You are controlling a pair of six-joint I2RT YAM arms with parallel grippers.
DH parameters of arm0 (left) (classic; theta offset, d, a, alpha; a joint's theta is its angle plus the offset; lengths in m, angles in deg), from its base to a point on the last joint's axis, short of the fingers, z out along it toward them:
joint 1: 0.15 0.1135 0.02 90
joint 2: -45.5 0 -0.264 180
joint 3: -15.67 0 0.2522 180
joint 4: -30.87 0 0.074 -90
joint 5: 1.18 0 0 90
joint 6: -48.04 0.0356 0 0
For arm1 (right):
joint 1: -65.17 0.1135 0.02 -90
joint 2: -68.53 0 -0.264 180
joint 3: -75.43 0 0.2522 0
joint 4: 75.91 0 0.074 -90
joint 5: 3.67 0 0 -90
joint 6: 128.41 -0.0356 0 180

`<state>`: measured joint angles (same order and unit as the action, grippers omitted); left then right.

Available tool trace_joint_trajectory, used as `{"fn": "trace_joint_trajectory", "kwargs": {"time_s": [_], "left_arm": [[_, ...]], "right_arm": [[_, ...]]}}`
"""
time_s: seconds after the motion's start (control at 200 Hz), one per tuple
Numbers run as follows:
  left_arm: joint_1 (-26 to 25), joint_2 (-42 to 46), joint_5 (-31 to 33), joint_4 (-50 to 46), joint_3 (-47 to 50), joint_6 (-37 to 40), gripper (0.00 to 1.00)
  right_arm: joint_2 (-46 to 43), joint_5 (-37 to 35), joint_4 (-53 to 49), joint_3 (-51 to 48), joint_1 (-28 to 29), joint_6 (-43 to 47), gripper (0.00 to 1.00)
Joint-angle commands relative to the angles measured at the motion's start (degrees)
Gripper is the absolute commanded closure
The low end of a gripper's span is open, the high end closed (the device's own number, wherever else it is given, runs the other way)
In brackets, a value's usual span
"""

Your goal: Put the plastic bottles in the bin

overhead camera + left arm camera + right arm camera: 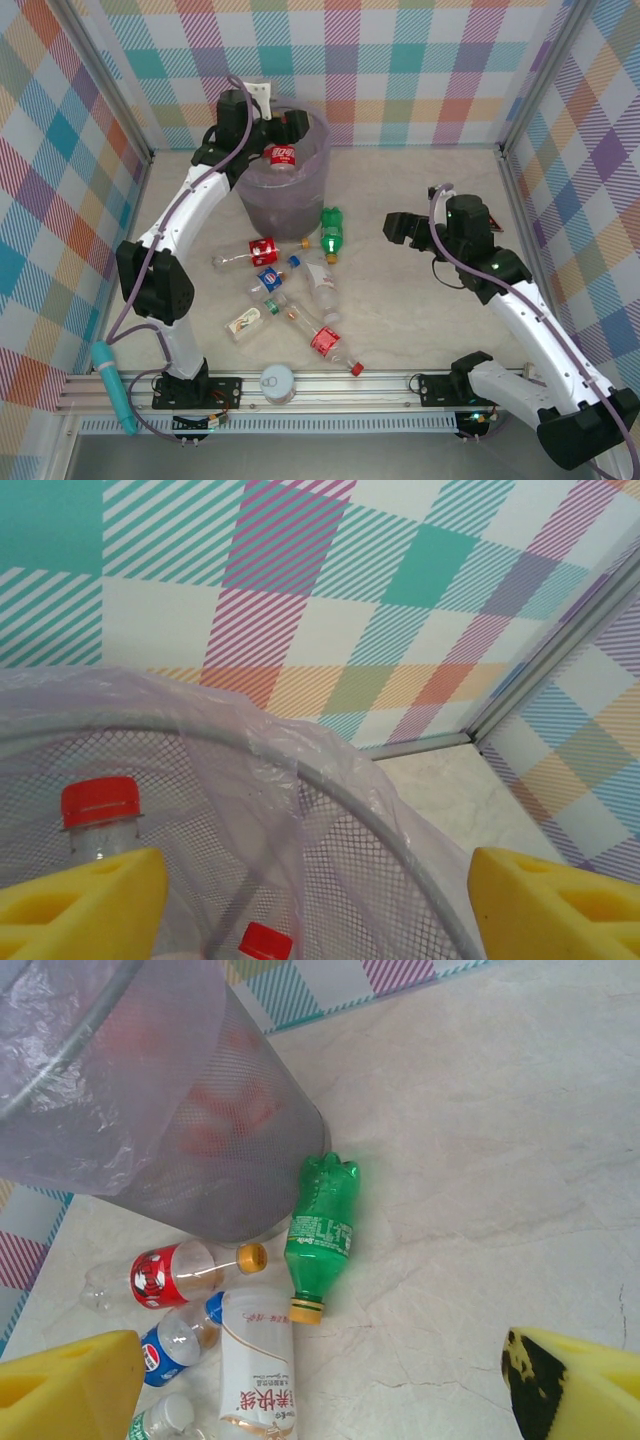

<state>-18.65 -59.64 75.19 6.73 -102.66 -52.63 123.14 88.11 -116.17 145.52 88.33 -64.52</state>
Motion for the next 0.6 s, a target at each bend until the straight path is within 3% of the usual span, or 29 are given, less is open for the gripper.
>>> {"fn": "trace_joint_trajectory", "kwargs": {"time_s": [0.0,0.14,0.315,0.435,0.595], "left_arm": [[-0.48,2.78,1.56,-2.23,-1.09,0.16,0.25],[-0.48,6.31,3.47,-6.29,-0.63,2.59,0.23],[-0.48,16.46,16.39,-14.43,1.92,9.16,0.1],[-0.57,24.36,18.27,-16.4,8.2,5.49,0.07],[-0.91,34.7,17.81,-19.16,21.0,0.02,0.06]], "right_arm": [[-1.48,0.59,-1.25,2.29,-0.39,0.62,0.08],[-1.9,0.23,-3.3,2.66,-0.35,0.88,0.08],[-1.02,3.86,-13.41,5.55,-0.31,1.43,0.09],[0.46,5.18,-16.2,3.77,1.15,-1.39,0.11],[4.59,2.13,-15.59,-0.17,9.71,-3.99,0.12]]}}
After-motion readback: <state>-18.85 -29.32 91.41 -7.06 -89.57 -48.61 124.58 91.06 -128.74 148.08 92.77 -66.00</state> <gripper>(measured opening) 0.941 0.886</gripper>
